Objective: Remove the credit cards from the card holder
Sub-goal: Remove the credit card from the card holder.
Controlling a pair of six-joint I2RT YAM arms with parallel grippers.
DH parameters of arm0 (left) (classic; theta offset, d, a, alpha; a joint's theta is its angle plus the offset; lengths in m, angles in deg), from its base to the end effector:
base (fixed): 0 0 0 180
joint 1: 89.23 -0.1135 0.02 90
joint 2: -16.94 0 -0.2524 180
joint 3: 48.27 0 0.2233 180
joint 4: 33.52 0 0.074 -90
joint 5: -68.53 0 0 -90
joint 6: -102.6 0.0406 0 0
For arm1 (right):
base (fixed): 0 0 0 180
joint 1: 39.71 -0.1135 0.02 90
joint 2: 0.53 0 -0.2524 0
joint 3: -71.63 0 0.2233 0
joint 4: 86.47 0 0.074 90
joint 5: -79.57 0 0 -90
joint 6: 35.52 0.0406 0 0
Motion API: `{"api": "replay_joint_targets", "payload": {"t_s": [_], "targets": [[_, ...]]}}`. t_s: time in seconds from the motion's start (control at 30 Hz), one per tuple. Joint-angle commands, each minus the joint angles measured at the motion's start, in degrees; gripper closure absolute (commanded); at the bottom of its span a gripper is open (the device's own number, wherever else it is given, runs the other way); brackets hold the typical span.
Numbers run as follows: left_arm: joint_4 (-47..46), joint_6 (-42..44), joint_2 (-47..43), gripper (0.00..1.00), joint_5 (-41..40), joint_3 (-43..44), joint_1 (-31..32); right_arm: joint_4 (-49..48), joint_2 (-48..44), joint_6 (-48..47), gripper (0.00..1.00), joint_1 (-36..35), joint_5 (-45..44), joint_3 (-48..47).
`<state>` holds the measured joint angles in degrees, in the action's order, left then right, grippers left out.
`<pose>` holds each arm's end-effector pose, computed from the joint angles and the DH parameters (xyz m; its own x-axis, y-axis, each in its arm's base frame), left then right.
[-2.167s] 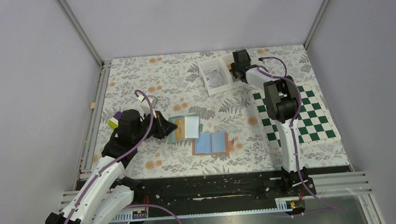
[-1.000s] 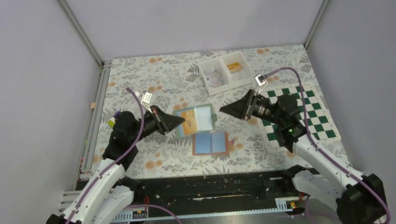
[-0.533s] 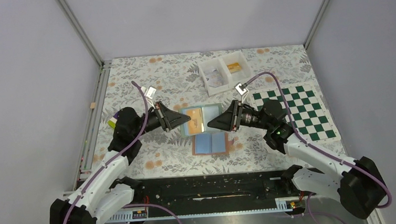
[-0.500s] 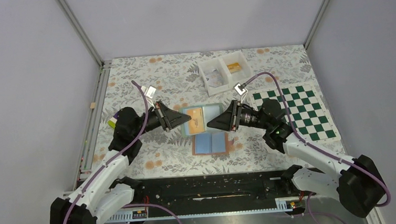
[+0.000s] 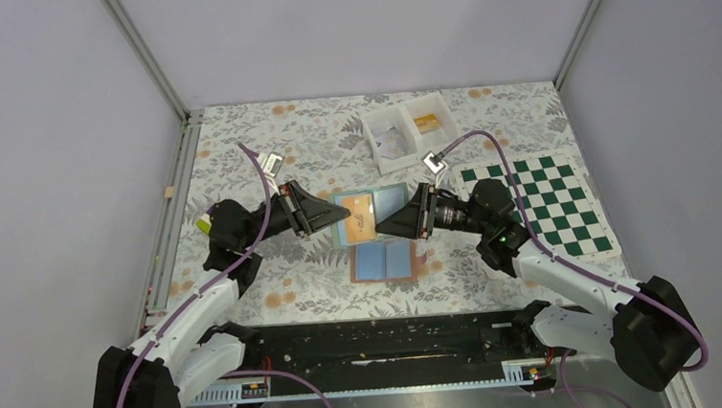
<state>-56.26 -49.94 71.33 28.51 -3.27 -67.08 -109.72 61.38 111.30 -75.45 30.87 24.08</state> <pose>0.1649 -0.1007 0.3054 -0.7289 -0.3194 -0.6056 0.6198 0.0679 -0.7818 0.1635 0.1507 0.2969 -0.7416 0.2410 -0.6261 -0.6348 0.0497 0.7711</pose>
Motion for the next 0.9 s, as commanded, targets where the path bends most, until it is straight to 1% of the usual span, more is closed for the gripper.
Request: {"api": "replay_joint_targets", "payload": {"t_s": [0.0, 0.13, 0.2, 0.23, 0.3, 0.4, 0.47, 0.53, 0.7, 0.87], "targets": [[-7.3, -2.3, -0.1, 1.0, 2.9, -0.2, 0.5, -4.7, 1.0, 0.8, 0.63, -0.4, 1.0, -3.0], [-7.2, -2.5, 0.3, 1.0, 3.3, -0.5, 0.7, -11.1, 3.3, 4.5, 0.77, -0.4, 2.4, -3.2], [-7.2, -2.5, 0.3, 1.0, 3.6, -0.7, 0.8, -13.4, 4.3, 5.8, 0.8, -0.4, 2.6, -3.1], [-7.1, -2.6, 0.3, 1.0, 3.7, -0.8, 0.9, -13.6, 4.7, 6.1, 0.8, -0.4, 2.4, -3.2], [-7.3, -2.9, 0.3, 1.0, 3.7, -0.9, 1.0, -13.6, 5.1, 6.2, 0.76, -0.4, 2.1, -3.4], [-7.1, -3.0, 0.2, 1.0, 3.8, -1.0, 1.0, -13.6, 5.3, 6.2, 0.76, -0.3, 2.0, -3.4], [-7.0, -3.2, 0.3, 1.0, 3.9, -1.1, 1.0, -13.9, 5.5, 6.3, 0.83, -0.3, 2.0, -3.5], [-7.0, -3.2, 0.4, 1.0, 4.2, -1.0, 1.0, -15.5, 5.8, 6.9, 0.99, -0.3, 2.2, -3.3], [-5.7, -4.0, 1.0, 1.0, 5.2, -0.3, 0.9, -19.2, 6.5, 9.5, 1.0, -0.3, 3.1, -2.3], [-3.3, -3.8, 1.2, 1.0, 6.8, 1.2, 0.3, -16.0, 3.2, 6.5, 1.0, 0.3, 2.4, -0.3]]}}
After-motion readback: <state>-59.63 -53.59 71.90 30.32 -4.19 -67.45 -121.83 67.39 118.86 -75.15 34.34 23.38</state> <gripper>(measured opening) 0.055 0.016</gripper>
